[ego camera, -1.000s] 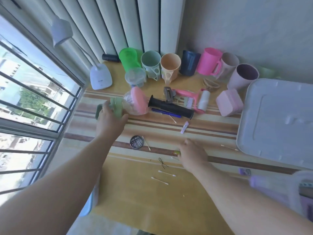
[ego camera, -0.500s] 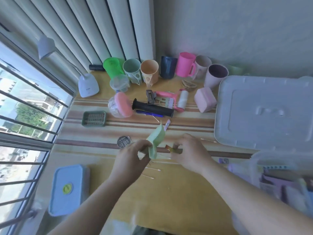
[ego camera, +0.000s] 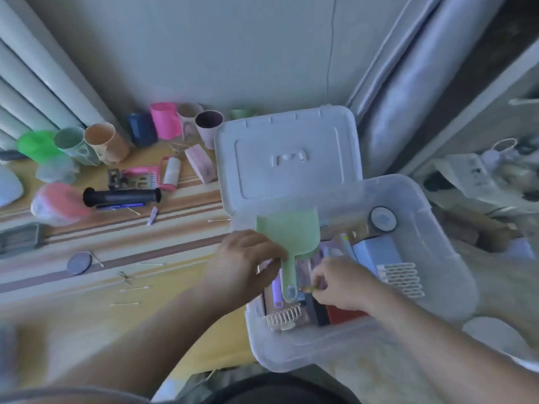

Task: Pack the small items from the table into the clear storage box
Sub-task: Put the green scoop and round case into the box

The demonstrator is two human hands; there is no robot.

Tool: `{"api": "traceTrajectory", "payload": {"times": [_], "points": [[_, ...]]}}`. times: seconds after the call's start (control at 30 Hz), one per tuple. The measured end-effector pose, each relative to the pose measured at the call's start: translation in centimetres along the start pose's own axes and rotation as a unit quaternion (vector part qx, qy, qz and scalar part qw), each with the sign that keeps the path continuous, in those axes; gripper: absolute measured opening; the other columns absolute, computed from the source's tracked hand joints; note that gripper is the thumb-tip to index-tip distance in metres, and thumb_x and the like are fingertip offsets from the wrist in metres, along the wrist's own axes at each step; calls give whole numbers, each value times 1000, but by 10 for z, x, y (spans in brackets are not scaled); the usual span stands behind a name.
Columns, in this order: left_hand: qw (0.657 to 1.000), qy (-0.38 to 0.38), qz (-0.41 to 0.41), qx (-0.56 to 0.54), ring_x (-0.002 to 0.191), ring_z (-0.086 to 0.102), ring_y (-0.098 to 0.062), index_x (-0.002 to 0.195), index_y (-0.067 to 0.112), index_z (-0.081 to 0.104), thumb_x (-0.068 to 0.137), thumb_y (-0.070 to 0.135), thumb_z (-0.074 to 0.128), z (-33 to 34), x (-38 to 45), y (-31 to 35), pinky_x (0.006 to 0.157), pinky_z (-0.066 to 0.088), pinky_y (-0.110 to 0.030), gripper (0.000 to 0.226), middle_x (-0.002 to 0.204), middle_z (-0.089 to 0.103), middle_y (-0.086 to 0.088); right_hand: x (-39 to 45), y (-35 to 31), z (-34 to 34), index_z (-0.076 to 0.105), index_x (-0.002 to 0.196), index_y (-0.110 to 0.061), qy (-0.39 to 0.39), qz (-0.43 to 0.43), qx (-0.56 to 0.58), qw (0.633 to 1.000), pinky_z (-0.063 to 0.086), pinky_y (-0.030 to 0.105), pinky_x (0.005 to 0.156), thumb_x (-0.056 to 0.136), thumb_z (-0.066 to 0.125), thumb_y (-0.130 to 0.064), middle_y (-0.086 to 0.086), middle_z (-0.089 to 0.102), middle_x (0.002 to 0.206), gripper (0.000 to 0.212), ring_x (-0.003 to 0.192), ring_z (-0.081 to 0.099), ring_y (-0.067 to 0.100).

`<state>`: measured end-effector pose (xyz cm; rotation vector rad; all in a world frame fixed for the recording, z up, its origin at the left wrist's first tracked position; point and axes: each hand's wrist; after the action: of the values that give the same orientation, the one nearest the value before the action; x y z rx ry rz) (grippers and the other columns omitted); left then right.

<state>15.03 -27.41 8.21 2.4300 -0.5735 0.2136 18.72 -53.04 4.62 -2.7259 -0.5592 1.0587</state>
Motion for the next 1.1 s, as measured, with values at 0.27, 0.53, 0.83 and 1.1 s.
{"api": "traceTrajectory", "payload": {"times": [0.27, 0.53, 0.83, 1.1], "points": [[867, -404, -138, 257, 97, 68, -30, 103, 25, 61, 92, 26, 51, 73, 18, 48, 86, 43, -37, 16, 102, 70, -2, 13, 5, 37, 70, 76, -19, -38, -55, -25, 997, 60, 41, 76, 89, 66, -35, 0, 69, 82, 22, 80, 64, 26], [801, -461, -160, 347, 95, 67, -27, 104, 18, 65, 85, 10, 62, 95, 11, 55, 78, 33, -37, 21, 102, 68, -3, 5, 36, 39, 74, 102, -25, 6, -72, 65, 995, 57, 45, 82, 97, 62, -37, -1, 66, 106, 18, 96, 63, 23], [762, -529, -156, 339, 100, 63, -29, 105, 17, 63, 92, 14, 63, 107, 15, 51, 96, 35, -46, 13, 96, 60, -2, 15, 29, 39, 54, 145, -33, 17, -75, 55, 996, 45, 49, 105, 96, 63, -39, -5, 49, 144, 51, 134, 38, 26], [939, -253, -163, 166, 101, 62, -25, 126, 35, 63, 95, 35, 54, 43, 26, 43, 81, 43, -40, 33, 107, 70, 2, 44, -4, 30, 62, 121, -39, 121, -108, 107, 981, 47, 37, 98, 92, 63, -33, -16, 51, 115, 30, 119, 48, 16]]}}
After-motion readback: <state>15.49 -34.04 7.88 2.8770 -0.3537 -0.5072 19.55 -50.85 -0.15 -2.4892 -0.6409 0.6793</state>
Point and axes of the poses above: each hand's wrist, its own x-axis towards the middle knuckle, its own z-axis out of the palm, y = z × x
